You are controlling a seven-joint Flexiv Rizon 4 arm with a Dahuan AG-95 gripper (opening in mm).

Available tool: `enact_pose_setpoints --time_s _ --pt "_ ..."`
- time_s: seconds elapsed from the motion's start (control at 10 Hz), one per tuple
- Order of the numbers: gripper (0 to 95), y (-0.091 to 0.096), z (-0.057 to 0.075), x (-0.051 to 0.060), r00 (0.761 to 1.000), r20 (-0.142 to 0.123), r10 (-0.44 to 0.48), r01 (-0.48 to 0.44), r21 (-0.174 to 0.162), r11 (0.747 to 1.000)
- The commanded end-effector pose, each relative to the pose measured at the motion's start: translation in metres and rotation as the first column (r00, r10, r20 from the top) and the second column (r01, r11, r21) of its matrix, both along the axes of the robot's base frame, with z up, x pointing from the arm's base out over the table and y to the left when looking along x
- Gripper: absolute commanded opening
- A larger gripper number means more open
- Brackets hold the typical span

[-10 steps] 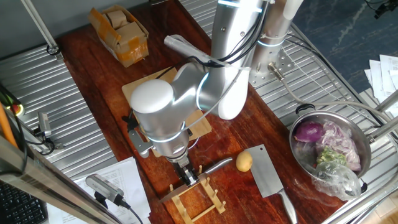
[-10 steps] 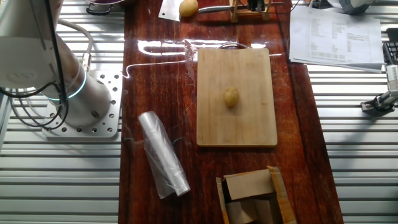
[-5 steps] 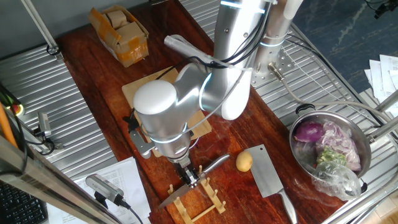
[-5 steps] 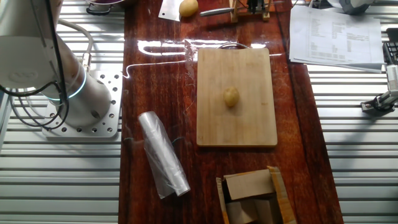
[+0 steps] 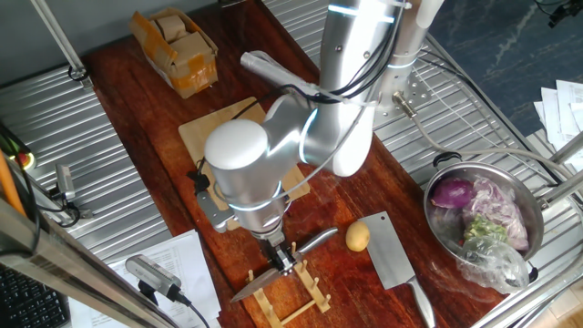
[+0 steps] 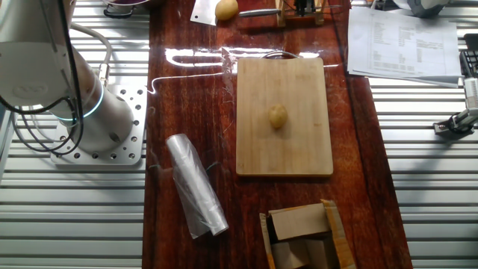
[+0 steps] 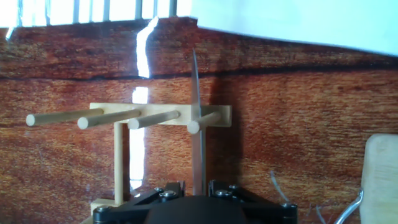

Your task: Chop the potatoes

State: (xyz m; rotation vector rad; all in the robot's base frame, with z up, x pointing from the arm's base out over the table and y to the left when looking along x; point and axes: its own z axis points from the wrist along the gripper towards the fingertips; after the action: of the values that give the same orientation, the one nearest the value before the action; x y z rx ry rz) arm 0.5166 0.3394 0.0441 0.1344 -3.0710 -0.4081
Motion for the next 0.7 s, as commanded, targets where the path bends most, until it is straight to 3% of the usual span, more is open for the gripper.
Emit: enact_pose_setpoints --time_s 0.1,0.6,0.7 --pt "0.0 0.0006 -0.0005 0.0000 1.000 -0.005 0.002 -0.002 -0.001 1.000" --pt "0.0 0.0035 -0.0015 -0.0016 1.000 0.000 0.004 -0.004 0.000 1.000" --pt "19.0 0.0041 -0.0017 -0.0014 1.000 0.002 0.005 -0.005 -0.001 1.000"
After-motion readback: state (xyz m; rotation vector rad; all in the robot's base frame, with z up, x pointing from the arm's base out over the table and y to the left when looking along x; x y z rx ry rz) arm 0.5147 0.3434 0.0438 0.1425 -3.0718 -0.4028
